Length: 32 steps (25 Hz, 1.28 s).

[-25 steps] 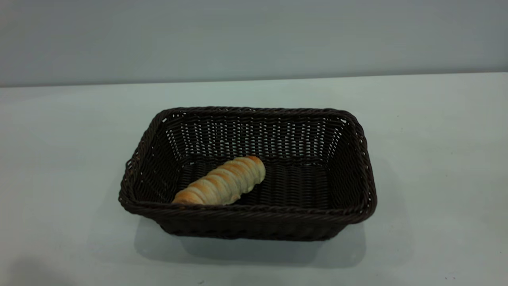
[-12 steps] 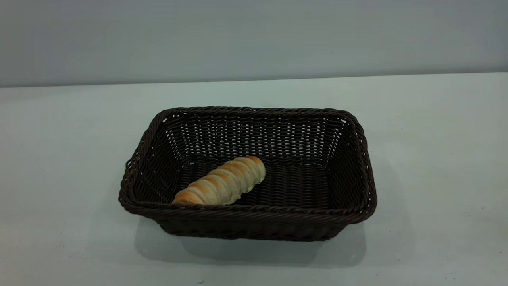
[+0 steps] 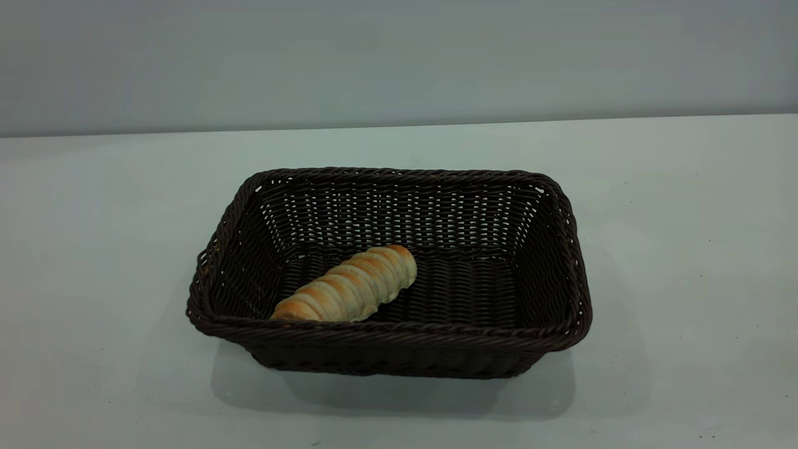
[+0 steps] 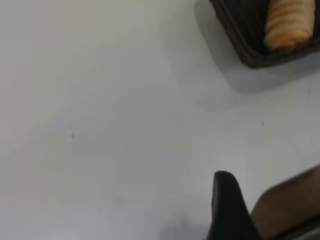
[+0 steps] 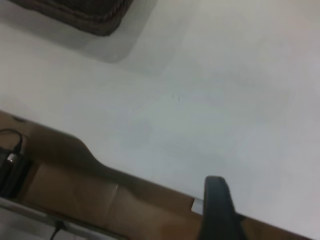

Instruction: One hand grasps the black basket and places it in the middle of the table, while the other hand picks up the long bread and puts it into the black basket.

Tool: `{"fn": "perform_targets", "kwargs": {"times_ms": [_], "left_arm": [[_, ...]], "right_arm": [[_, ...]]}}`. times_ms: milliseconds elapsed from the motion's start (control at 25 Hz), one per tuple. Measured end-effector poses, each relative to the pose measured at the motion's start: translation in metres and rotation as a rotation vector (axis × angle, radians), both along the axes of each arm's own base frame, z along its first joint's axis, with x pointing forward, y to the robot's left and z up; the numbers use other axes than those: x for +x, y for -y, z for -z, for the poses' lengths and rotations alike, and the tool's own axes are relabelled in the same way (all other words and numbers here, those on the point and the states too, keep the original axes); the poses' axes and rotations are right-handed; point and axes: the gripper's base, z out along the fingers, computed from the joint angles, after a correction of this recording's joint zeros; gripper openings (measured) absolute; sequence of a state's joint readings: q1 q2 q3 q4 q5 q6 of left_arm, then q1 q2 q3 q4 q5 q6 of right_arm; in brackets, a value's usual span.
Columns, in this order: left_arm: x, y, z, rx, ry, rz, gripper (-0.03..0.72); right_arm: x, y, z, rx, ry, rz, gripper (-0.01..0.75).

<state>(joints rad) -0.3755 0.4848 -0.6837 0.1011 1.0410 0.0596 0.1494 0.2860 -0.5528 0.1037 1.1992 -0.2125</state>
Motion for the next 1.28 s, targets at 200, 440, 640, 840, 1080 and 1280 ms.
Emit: {"fn": "perform_targets", "kwargs": {"times_ms": [200, 440, 640, 840, 1080, 1280], "left_arm": [[-0.002, -0.001, 0.002, 0.010, -0.033, -0.005, 0.474], [-0.003, -0.001, 0.002, 0.005, -0.043, -0.017, 0.474], [-0.001, 0.000, 0.007, -0.028, -0.042, -0.054, 0.474], [0.001, 0.001, 0.026, -0.018, -0.087, -0.064, 0.474], [-0.004, 0.000, 0.043, -0.024, -0.193, -0.110, 0.474], [-0.006, -0.001, 0.044, -0.028, -0.222, -0.137, 0.473]], "right_arm": [[0.005, -0.001, 0.014, -0.001, -0.017, 0.004, 0.511], [0.007, -0.001, 0.018, -0.002, -0.010, 0.007, 0.511], [0.007, 0.000, 0.018, -0.004, -0.008, 0.008, 0.511], [0.007, 0.000, 0.018, -0.004, -0.008, 0.008, 0.511], [0.007, 0.000, 0.018, -0.003, -0.008, 0.009, 0.511], [0.007, 0.000, 0.018, -0.003, -0.008, 0.009, 0.511]]}}
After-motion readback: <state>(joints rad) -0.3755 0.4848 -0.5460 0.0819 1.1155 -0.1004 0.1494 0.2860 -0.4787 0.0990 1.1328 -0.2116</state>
